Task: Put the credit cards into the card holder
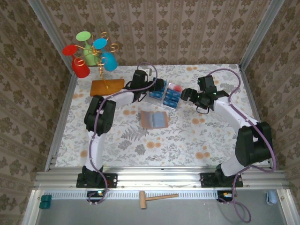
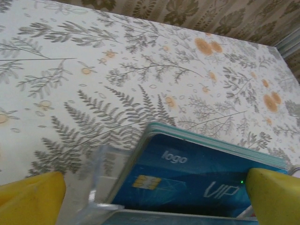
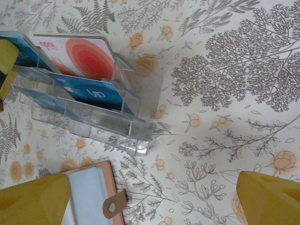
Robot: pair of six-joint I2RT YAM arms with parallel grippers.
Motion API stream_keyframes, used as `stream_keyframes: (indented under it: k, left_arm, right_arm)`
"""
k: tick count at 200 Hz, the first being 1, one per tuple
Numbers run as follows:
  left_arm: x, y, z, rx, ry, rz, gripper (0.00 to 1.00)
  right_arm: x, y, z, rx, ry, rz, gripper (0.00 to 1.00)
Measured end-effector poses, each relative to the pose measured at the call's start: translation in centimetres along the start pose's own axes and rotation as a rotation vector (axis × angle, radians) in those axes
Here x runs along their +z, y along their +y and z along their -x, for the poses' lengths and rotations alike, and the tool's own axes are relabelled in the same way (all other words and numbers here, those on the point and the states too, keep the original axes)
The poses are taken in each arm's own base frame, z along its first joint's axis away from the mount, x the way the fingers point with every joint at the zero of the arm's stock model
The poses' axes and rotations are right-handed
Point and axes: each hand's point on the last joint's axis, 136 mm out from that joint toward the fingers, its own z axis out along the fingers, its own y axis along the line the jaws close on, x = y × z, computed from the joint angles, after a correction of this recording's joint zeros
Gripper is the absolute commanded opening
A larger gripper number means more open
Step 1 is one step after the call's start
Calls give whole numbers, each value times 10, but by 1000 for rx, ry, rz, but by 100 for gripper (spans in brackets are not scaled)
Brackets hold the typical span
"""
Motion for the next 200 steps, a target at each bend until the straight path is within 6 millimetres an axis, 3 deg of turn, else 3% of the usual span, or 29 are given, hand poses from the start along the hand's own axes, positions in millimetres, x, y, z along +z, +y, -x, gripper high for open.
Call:
stream_keyframes:
  k: [51, 92, 143, 168, 200]
  left_arm:
    - [18, -49, -4, 14, -2, -94, 99]
    - [37, -97, -22, 23, 19, -179, 99]
    - [53, -154, -41, 31, 55, -288, 99]
    - [48, -157, -38, 16, 69, -302, 99]
    - [18, -131, -16, -36, 65, -263, 100]
  right_arm:
    - [-5, -11, -4, 19, -1, -8, 93]
    - [-14, -22, -7, 52, -11, -11, 97]
    - [-44, -24, -3, 74, -84, 7, 100]
    - [-58, -19, 2, 59, -119, 31, 99]
    - [-60, -12, -1, 18, -104, 67, 87]
